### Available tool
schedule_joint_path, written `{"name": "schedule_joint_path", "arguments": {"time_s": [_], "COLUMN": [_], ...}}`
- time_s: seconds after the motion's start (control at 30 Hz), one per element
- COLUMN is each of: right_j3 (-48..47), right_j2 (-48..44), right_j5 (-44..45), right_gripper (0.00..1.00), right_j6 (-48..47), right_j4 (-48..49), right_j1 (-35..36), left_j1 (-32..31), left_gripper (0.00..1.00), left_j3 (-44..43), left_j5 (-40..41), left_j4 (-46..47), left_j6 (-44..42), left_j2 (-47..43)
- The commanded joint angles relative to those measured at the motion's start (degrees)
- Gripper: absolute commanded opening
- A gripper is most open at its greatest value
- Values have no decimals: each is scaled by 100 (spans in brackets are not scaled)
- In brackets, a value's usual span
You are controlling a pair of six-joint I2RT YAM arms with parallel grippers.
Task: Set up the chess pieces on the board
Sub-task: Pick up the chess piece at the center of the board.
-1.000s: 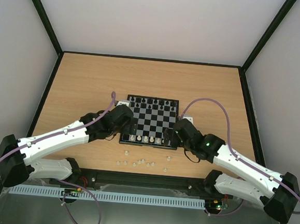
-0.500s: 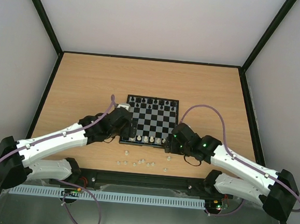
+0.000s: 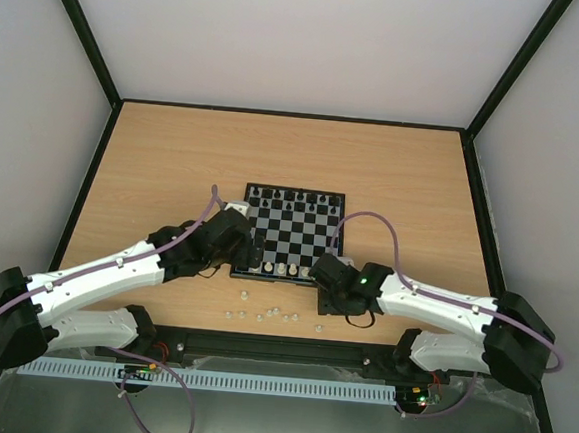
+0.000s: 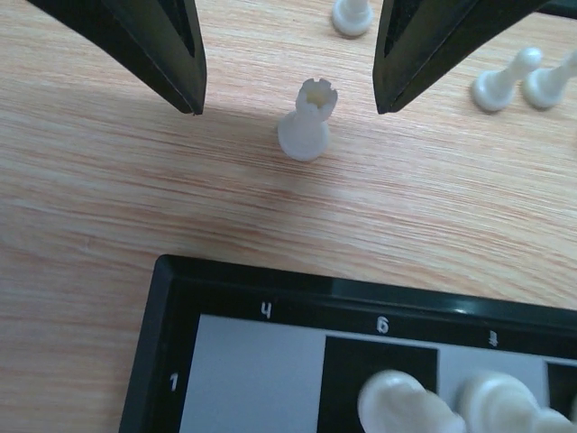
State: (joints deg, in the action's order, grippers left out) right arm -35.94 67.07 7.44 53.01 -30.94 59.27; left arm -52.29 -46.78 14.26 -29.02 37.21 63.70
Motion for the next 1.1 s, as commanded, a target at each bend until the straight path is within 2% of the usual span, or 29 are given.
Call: {"name": "schedule_joint_path", "arguments": {"time_s": [0.0,0.2,0.5,1.07], "right_j3": [-232,-372,-511,-570], "right_j2": [423,625,945,1137], "right_j5": [214,260,292,251], "right_gripper": [50,41,34,14], "right_j6": [46,-36,-145,-232], "right_j4": [-387,-341,-307,-301], "right_j1": [191,209,213,212], "left_j1": [43,51,87,160], "left_gripper": [99,99,99,99], "left_j3": [81,89,92,198], "left_j5": [13,33,50,15], "left_j4": [28,42,49,79], "left_j6": [-94,-113,-143,-169], "left_j2": [-93,-72,-59,-85]}}
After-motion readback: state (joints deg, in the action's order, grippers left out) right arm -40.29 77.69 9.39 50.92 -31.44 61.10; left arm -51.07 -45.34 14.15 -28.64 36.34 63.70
